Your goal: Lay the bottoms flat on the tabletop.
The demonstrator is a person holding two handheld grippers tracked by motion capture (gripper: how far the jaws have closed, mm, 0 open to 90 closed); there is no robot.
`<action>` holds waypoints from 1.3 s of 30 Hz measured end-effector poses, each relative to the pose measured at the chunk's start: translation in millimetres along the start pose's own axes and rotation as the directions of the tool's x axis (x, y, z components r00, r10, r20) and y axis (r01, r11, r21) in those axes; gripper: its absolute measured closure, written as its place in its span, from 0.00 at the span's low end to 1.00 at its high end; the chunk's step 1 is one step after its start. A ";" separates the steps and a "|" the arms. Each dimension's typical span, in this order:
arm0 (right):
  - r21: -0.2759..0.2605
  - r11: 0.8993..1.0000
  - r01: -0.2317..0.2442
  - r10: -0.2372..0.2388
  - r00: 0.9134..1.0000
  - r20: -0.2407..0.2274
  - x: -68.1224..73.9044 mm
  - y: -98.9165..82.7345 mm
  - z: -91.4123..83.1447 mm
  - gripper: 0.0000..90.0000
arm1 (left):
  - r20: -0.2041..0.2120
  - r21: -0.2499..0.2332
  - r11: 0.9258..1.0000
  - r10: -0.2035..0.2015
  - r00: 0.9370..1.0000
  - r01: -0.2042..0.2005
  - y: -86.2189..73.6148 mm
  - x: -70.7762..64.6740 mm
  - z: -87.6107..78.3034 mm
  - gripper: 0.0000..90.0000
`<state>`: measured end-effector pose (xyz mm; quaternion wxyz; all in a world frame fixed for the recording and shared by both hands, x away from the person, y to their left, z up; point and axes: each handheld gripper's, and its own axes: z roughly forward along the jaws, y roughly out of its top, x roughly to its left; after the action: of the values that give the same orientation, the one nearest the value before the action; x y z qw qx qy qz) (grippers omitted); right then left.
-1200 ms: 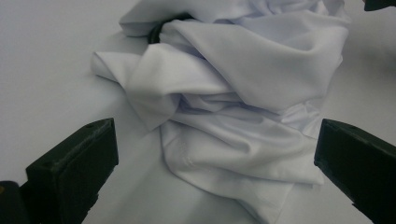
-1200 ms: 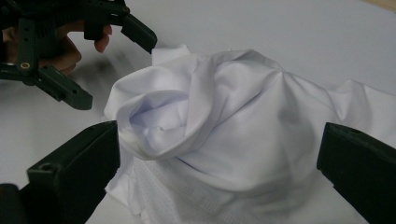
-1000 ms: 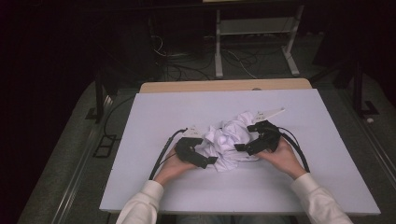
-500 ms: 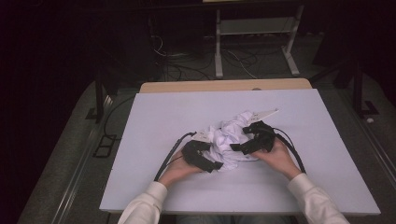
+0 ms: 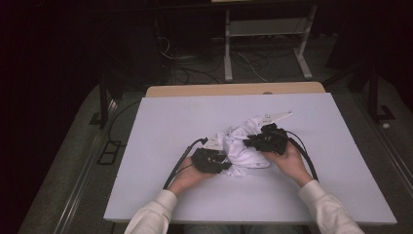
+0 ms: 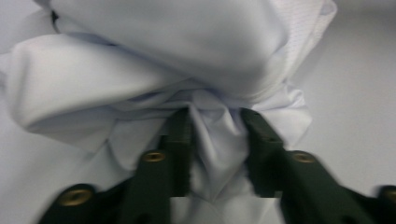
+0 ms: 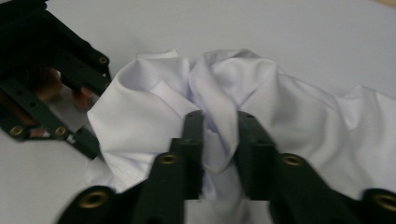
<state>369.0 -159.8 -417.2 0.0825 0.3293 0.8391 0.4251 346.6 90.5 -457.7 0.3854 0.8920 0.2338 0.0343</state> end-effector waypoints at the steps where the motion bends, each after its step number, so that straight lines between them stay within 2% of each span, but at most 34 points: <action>1: -0.002 1.000 -0.002 0.002 1.000 0.007 -0.5 0.7 -1.4 0.88 | 0.003 0.003 1.000 -0.004 1.000 0.004 -0.3 1.6 -0.8 0.84; 4: -0.017 0.999 -0.030 0.030 0.999 0.027 -4.9 2.1 -7.7 0.90 | -0.001 0.010 1.000 -0.009 1.000 0.009 -0.2 4.6 -3.7 0.91; 10: -0.046 0.993 -0.109 0.111 0.992 0.065 -22.8 -0.3 -28.0 0.91 | -0.037 0.016 1.000 -0.007 0.999 0.008 0.1 9.6 -10.5 0.92; 11: -0.049 0.991 -0.122 0.125 0.990 0.071 -26.3 -1.5 -31.5 0.91 | -0.045 0.012 1.000 -0.010 0.999 0.011 0.0 10.6 -12.4 0.92; 12: -0.059 0.986 -0.155 0.159 0.983 0.086 -33.3 -4.5 -39.1 0.92 | -0.048 0.009 1.000 -0.012 0.999 0.012 -0.2 12.1 -14.3 0.92; 13: -0.059 0.986 -0.155 0.159 0.983 0.086 -33.3 -4.5 -39.1 0.92 | -0.055 0.005 1.000 -0.017 0.998 0.017 -0.6 13.5 -16.3 0.92; 16: -0.064 0.979 -0.192 0.198 0.975 0.100 -44.1 -10.6 -50.2 0.92 | -0.074 -0.005 1.000 -0.027 0.997 0.027 -2.4 18.3 -23.4 0.92; 18: -0.065 0.973 -0.223 0.230 0.966 0.115 -51.8 -18.3 -60.2 0.92 | -0.091 -0.020 0.999 -0.039 0.995 0.037 -4.3 21.8 -28.9 0.92; 19: -0.065 0.973 -0.223 0.230 0.966 0.115 -51.8 -18.3 -60.2 0.92 | -0.098 -0.026 0.999 -0.045 0.994 0.043 -5.4 23.8 -32.0 0.92; 23: -0.059 0.965 -0.254 0.259 0.956 0.136 -57.7 -28.3 -71.7 0.92 | -0.125 -0.060 0.996 -0.079 0.989 0.072 -9.9 31.9 -45.4 0.92; 24: -0.051 0.962 -0.268 0.272 0.951 0.148 -58.5 -33.0 -76.1 0.92 | -0.131 -0.069 0.995 -0.086 0.988 0.078 -11.0 33.3 -48.6 0.92; 27: -0.048 0.957 -0.285 0.289 0.946 0.147 -59.1 -37.6 -79.3 0.93 | -0.134 -0.100 0.990 -0.109 0.985 0.096 -13.3 36.2 -57.3 0.92; 32: -0.032 0.950 -0.310 0.311 0.939 0.149 -55.3 -44.0 -81.5 0.93 | -0.123 -0.111 0.989 -0.115 0.986 0.101 -15.4 33.8 -65.5 0.92; 37: -0.007 0.947 -0.322 0.319 0.935 0.153 -47.8 -51.9 -82.6 0.93 | -0.094 -0.093 0.990 -0.112 0.989 0.104 -18.4 22.6 -67.4 0.92; 39: 0.001 0.942 -0.335 0.330 0.931 0.156 -45.7 -57.1 -84.9 0.93 | -0.076 -0.080 0.992 -0.101 0.992 0.095 -18.6 16.5 -65.9 0.92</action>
<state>341.1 -268.3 -414.5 0.0692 0.4995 0.7682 0.3944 338.1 153.2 -426.6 0.4108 0.8619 0.2911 0.0601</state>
